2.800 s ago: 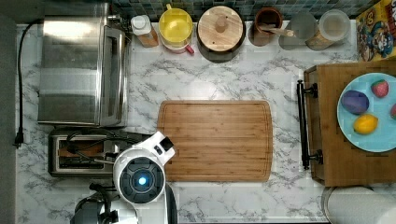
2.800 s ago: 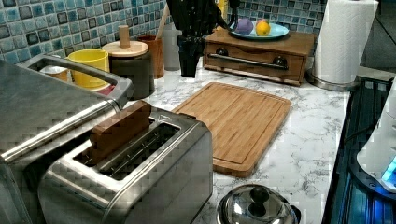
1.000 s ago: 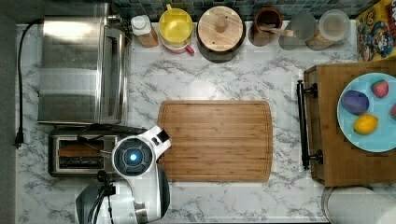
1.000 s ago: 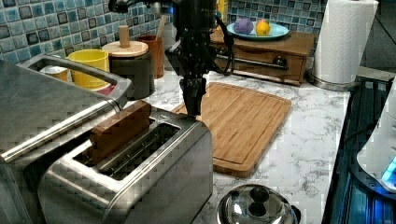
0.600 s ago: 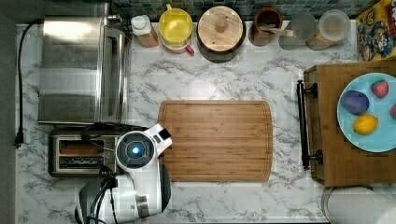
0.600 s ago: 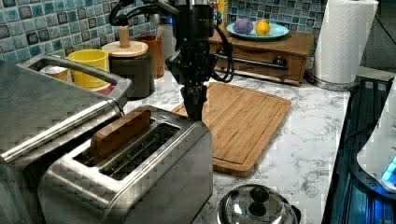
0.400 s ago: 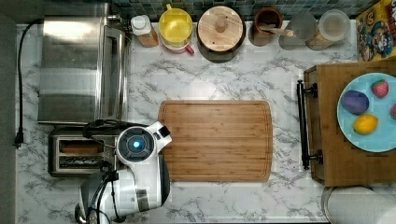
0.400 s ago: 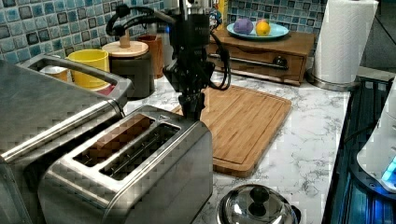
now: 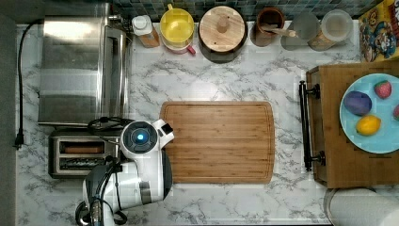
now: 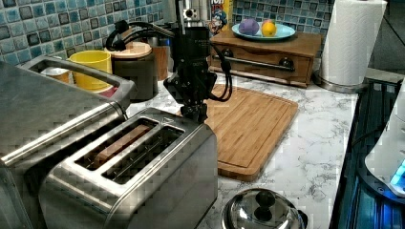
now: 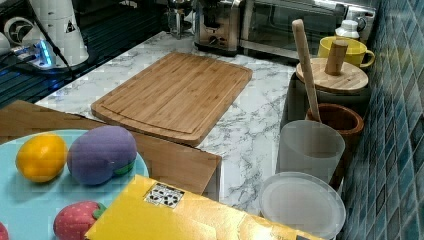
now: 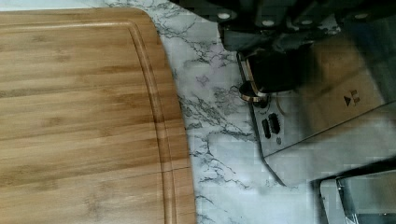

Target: Turn on the toaster.

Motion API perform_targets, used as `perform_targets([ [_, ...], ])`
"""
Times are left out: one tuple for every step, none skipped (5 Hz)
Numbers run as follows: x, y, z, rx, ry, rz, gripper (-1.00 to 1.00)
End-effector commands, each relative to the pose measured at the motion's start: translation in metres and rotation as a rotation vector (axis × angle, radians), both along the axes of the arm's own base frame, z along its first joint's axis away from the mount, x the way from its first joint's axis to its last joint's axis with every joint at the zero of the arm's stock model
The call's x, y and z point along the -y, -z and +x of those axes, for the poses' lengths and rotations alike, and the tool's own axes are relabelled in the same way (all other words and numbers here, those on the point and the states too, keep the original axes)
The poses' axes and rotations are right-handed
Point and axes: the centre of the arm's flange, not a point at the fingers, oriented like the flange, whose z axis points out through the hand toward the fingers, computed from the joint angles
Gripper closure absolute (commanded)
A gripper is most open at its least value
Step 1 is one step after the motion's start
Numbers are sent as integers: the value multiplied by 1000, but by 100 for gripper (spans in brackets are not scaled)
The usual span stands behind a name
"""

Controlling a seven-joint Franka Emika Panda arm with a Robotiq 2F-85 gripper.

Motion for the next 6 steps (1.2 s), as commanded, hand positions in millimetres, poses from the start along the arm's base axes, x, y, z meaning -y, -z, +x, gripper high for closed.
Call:
perform_targets([
  [-37,50,-26,-66,-4,-1,100],
  [-44,87,-39,-121,-15,-32,100],
  [-39,90,-44,-130,0,-46,100],
  [-33,66,-38,-66,-3,-41,100],
  [-33,66,-38,-66,-3,-41,100],
  [-33,66,-37,-66,-3,-41,100],
])
